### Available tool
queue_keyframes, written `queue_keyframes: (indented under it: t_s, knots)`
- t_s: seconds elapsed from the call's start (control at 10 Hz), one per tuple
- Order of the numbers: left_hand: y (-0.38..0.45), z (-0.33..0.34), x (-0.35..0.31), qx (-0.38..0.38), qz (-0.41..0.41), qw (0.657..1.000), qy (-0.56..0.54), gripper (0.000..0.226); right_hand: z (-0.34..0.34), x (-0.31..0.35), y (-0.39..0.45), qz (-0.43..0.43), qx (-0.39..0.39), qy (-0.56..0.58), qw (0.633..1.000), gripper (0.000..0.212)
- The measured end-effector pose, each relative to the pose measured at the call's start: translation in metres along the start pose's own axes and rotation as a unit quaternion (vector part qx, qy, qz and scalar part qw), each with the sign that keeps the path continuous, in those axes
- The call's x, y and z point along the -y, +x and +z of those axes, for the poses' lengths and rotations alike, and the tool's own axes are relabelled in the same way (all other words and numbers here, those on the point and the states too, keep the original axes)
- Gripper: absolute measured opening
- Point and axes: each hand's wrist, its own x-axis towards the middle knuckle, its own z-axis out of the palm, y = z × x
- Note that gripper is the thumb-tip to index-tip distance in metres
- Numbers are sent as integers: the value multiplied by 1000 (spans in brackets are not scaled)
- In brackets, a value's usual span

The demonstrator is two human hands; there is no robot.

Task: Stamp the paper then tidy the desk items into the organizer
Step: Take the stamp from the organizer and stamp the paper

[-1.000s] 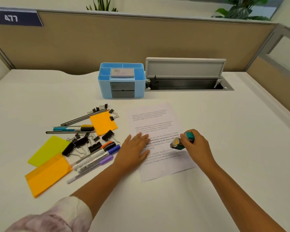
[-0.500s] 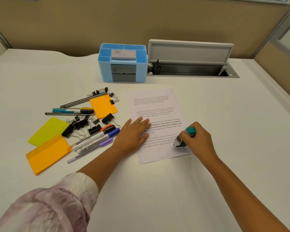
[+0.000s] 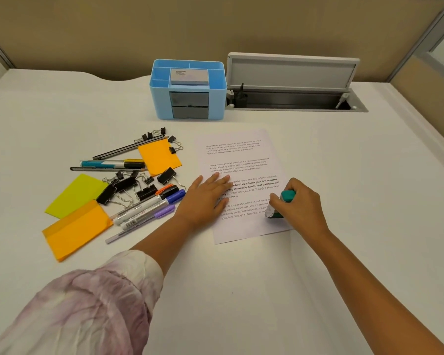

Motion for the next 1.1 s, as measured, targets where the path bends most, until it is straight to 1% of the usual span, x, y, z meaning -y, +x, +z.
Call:
queue_keyframes:
  t_s: [0.1, 0.2, 0.5, 0.7, 0.9, 1.1]
  knots:
    - [-1, 1, 0, -5, 3, 1000, 16, 44, 1, 0, 0, 9, 12, -3, 1000, 29]
    - [0, 3, 0, 0, 5, 999, 32, 45, 2, 0, 0, 21, 18, -6, 1000, 27]
    - [0, 2, -1, 18, 7, 998, 67, 46, 4, 4, 3, 14, 19, -25, 999, 30]
    - [1, 2, -1, 29, 4, 996, 80, 46, 6, 4, 3, 24, 20, -23, 999, 31]
    - [1, 2, -1, 34, 4, 996, 83, 46, 11, 4, 0, 41, 8, -24, 999, 31]
    - [1, 2, -1, 35, 2, 996, 82, 47, 12, 3, 1, 30, 13, -38, 999, 31]
